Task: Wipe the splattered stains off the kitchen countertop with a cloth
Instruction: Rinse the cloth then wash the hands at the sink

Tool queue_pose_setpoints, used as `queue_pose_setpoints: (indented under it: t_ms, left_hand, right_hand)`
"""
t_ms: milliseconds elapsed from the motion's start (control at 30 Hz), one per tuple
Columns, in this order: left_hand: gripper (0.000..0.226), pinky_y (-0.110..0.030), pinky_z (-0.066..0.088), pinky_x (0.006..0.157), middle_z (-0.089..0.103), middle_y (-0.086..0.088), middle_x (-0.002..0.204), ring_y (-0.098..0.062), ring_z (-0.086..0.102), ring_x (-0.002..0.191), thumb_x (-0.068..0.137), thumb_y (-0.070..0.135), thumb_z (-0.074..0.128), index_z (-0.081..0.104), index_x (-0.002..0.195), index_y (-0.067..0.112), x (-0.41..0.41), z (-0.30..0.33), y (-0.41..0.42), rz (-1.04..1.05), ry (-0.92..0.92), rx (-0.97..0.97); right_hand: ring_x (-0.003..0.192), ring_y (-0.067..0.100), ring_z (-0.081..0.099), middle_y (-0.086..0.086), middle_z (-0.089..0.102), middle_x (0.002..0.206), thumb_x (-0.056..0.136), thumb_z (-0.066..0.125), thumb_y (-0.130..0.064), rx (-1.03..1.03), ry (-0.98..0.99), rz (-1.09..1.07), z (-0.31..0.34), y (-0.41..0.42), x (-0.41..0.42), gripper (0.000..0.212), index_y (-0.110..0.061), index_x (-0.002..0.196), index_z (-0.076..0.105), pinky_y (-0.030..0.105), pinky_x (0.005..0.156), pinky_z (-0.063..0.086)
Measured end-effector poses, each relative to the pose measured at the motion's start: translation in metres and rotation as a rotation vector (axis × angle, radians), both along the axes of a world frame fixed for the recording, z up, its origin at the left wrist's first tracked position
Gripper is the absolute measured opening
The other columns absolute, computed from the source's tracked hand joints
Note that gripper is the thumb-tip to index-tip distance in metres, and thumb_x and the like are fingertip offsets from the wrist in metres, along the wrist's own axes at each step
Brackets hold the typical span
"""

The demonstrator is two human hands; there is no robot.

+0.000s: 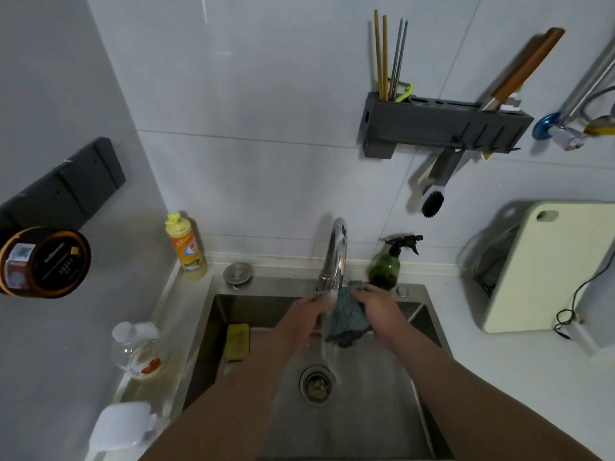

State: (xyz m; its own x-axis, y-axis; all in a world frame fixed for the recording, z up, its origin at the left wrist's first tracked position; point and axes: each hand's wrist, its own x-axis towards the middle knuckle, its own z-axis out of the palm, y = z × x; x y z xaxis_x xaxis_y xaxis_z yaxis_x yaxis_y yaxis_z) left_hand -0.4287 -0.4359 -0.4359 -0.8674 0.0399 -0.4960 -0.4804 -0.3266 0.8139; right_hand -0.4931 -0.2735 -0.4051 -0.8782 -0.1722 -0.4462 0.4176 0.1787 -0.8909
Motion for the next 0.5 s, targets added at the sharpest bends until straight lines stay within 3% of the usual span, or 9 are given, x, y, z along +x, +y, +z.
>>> queue_pose_setpoints:
  t_ms: [67,133,200,300,367,433,500]
  left_hand:
    - [0.042,-0.045,0.059,0.089,0.073,-0.022,0.121,-0.038,0.071,0.111,0.105,0.032,0.057,0.067,0.13,0.0,0.002,-0.004,0.014,-0.039,-0.06,0.133]
    - [0.038,-0.053,0.055,0.099,0.068,-0.027,0.126,-0.045,0.067,0.115,0.106,0.019,0.052,0.06,0.135,-0.004,-0.002,-0.004,0.027,0.048,-0.078,0.15]
    - [0.03,-0.05,0.059,0.093,0.071,-0.022,0.116,-0.042,0.07,0.104,0.103,0.006,0.051,0.065,0.13,0.002,-0.008,-0.002,0.037,0.23,-0.082,-0.018]
    - [0.028,-0.047,0.064,0.077,0.073,-0.024,0.102,-0.039,0.074,0.092,0.099,-0.001,0.048,0.072,0.107,0.012,-0.006,0.0,0.044,0.329,-0.029,-0.006]
    - [0.025,-0.051,0.061,0.089,0.07,-0.031,0.112,-0.042,0.071,0.1,0.102,0.003,0.047,0.069,0.111,0.008,-0.003,0.003,0.045,0.357,-0.077,0.006]
    - [0.027,-0.046,0.05,0.106,0.063,-0.028,0.133,-0.039,0.063,0.121,0.107,0.019,0.05,0.065,0.126,0.006,-0.001,0.002,0.035,0.391,-0.122,-0.03]
    - [0.032,-0.042,0.043,0.112,0.058,-0.023,0.141,-0.035,0.055,0.132,0.107,0.028,0.053,0.061,0.13,0.008,-0.001,-0.005,0.022,0.333,-0.16,-0.244]
  right_hand:
    - [0.096,0.04,0.072,0.023,0.074,0.104,0.098,0.063,-0.024,-0.106,-0.064,-0.058,0.003,-0.001,0.005,0.026,-0.002,0.111,0.068,0.058,0.09,0.057]
    - [0.095,0.039,0.073,0.022,0.075,0.102,0.098,0.063,-0.029,-0.19,-0.127,-0.103,0.004,-0.003,0.011,0.031,-0.002,0.113,0.068,0.057,0.089,0.057]
    - [0.093,0.035,0.075,0.018,0.076,0.101,0.096,0.063,-0.039,-0.202,-0.192,-0.103,-0.002,-0.003,0.02,0.036,-0.006,0.112,0.07,0.054,0.09,0.058]
    - [0.082,0.03,0.075,0.013,0.077,0.094,0.093,0.063,-0.05,-0.191,-0.327,-0.067,-0.012,-0.018,0.039,0.041,-0.013,0.109,0.073,0.045,0.074,0.061]
    - [0.079,0.03,0.072,0.015,0.075,0.093,0.097,0.059,-0.042,-0.213,-0.355,-0.085,-0.022,-0.037,0.043,0.036,-0.013,0.114,0.071,0.045,0.069,0.06]
    - [0.086,0.03,0.068,0.016,0.072,0.101,0.097,0.054,-0.032,-0.081,-0.283,-0.068,-0.028,-0.059,0.041,0.037,-0.006,0.122,0.066,0.049,0.081,0.057]
    - [0.103,0.03,0.065,0.02,0.066,0.122,0.1,0.05,-0.022,0.067,-0.139,-0.005,-0.029,-0.074,0.039,0.037,-0.001,0.129,0.06,0.047,0.096,0.052]
